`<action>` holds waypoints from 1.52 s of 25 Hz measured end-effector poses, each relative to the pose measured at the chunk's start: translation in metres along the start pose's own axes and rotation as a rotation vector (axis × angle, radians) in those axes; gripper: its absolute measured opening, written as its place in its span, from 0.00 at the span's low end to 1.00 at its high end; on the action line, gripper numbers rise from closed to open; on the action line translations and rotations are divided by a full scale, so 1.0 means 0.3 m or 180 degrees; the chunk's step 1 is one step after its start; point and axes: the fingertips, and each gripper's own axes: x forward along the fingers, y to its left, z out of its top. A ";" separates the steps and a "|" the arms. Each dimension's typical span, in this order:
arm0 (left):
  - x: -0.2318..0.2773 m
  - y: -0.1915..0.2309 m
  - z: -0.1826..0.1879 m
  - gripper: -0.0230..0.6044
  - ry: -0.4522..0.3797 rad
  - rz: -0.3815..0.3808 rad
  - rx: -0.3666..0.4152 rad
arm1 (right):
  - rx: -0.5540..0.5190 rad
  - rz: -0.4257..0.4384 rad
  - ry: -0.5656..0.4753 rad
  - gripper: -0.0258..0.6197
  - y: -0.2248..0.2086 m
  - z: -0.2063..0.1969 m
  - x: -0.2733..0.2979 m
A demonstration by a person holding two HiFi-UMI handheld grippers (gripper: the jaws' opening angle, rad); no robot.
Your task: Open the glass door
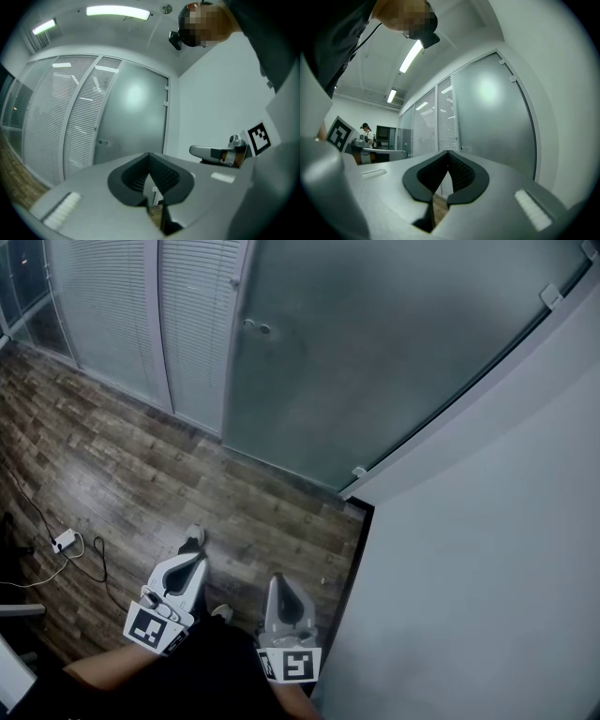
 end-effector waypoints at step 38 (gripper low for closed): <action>0.807 0.848 0.157 0.04 0.0026 -0.0175 -0.0283 | -0.0136 -0.0079 0.0424 0.04 -0.130 0.019 1.197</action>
